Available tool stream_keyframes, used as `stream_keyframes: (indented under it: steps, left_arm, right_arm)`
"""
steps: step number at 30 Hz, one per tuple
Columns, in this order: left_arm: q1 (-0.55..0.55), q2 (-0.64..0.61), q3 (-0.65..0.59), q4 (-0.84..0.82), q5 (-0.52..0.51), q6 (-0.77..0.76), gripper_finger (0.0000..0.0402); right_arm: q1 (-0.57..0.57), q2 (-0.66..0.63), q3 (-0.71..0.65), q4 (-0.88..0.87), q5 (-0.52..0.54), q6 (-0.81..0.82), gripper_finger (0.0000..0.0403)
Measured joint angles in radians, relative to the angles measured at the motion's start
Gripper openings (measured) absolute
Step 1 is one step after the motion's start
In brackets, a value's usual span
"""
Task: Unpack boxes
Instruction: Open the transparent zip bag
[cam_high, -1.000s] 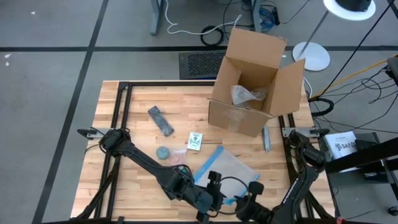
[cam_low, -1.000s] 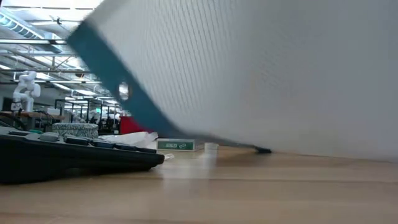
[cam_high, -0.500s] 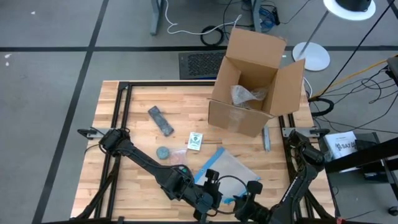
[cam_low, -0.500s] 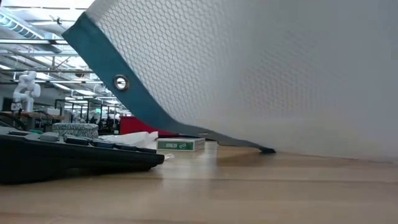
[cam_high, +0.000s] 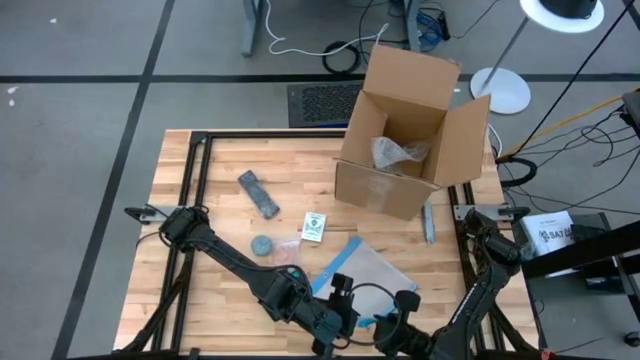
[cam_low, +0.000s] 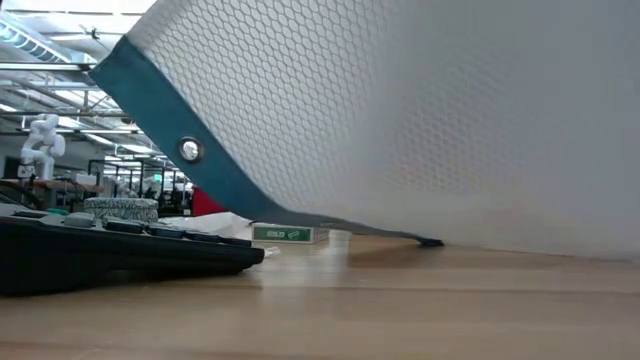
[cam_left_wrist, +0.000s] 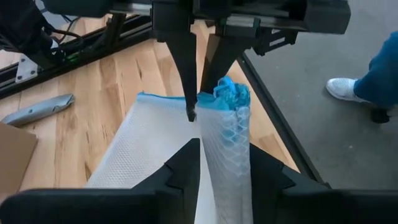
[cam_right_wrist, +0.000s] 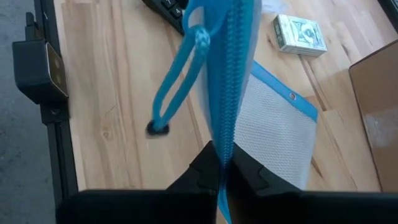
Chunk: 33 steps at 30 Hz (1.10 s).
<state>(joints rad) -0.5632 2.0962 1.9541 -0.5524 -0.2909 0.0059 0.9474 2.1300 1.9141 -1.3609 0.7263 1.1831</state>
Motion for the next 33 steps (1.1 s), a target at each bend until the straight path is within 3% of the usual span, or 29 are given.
stream_keyframes:
  steps: [9,16,19,27,33]
  left_arm:
    - [0.001,0.001,0.001,0.005,0.000,0.003,0.0100]
    - [0.001,0.001,0.002,0.005,0.002,0.047,0.0013]
    - [0.001,0.001,0.002,0.004,-0.001,0.075,0.0005]
    - [0.010,0.001,0.003,-0.045,-0.075,0.078,0.0002]
    - [0.031,0.001,0.003,-0.060,-0.082,0.049,0.0001]
  right_arm:
    - [-0.006,0.000,0.000,0.000,-0.015,-0.002,0.0002]
    - [-0.006,0.000,0.000,-0.003,-0.024,0.003,0.0003]
    - [-0.006,0.000,0.000,-0.013,-0.019,0.022,0.0009]
    - [0.015,0.000,0.006,-0.106,0.022,0.139,0.0083]
    - [0.029,0.000,0.067,-0.118,0.066,0.138,0.0132]
